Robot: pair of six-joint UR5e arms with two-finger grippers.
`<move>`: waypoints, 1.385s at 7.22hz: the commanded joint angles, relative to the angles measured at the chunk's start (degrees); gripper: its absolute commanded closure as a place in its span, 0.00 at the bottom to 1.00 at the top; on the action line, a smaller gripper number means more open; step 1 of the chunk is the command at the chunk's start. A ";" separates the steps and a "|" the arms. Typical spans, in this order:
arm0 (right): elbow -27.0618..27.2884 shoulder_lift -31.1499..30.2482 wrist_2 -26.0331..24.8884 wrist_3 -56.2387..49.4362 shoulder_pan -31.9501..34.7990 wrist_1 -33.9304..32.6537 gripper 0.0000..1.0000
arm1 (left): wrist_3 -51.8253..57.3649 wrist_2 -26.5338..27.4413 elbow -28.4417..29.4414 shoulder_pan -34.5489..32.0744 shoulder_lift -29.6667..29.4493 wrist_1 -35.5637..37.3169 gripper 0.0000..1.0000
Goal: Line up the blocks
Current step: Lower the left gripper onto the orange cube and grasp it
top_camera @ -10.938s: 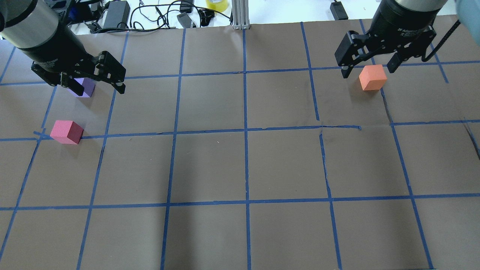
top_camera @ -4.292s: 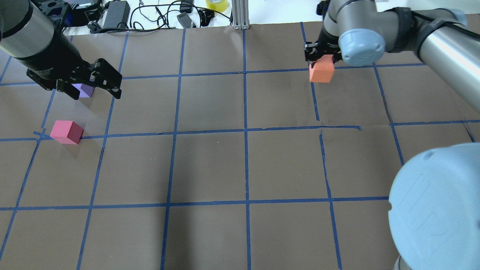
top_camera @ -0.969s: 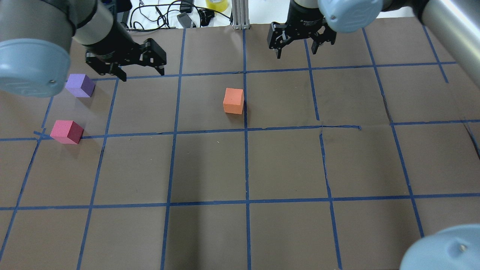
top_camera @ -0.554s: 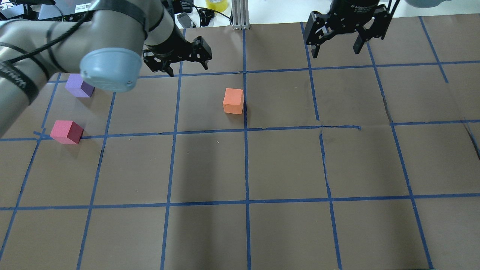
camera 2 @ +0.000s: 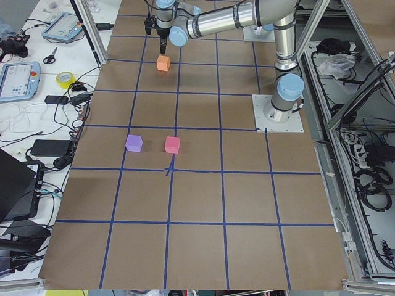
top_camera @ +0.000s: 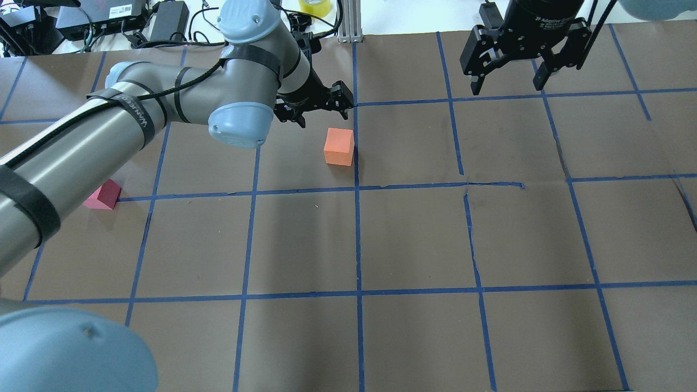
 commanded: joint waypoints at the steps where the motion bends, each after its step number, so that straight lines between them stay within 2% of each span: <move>1: 0.59 -0.53 -2.66 0.40 -0.50 -0.11 0.00 | 2.05 0.06 0.11 -0.60 -4.69 4.00 0.00; 2: 0.68 -0.27 -1.55 0.14 -1.28 -0.29 0.00 | 2.23 2.85 0.11 -1.90 -6.19 5.83 0.00; 5: 0.68 0.09 -2.59 0.14 -1.29 -0.46 0.00 | 4.42 4.02 0.11 -2.80 -8.13 7.59 0.00; 6: 0.60 -0.61 -2.59 0.14 -1.29 -0.46 0.00 | 4.08 4.28 -0.06 -2.80 -8.31 8.21 0.28; 7: 0.68 -0.44 -3.12 -0.12 -1.29 -0.46 0.00 | 3.55 5.50 -0.85 -2.80 -8.66 8.31 0.61; 8: 0.68 0.08 -3.47 0.31 -1.29 -0.46 0.00 | 3.20 5.86 -0.77 -2.80 -8.49 8.22 0.81; 9: 0.68 0.09 -3.47 0.31 -1.29 -0.55 0.00 | 2.85 7.78 -0.85 -2.62 -6.84 7.18 0.94; 10: 0.68 0.18 -3.73 -0.03 -1.29 -0.64 0.00 | 1.80 7.97 0.36 -1.14 -5.08 4.21 0.97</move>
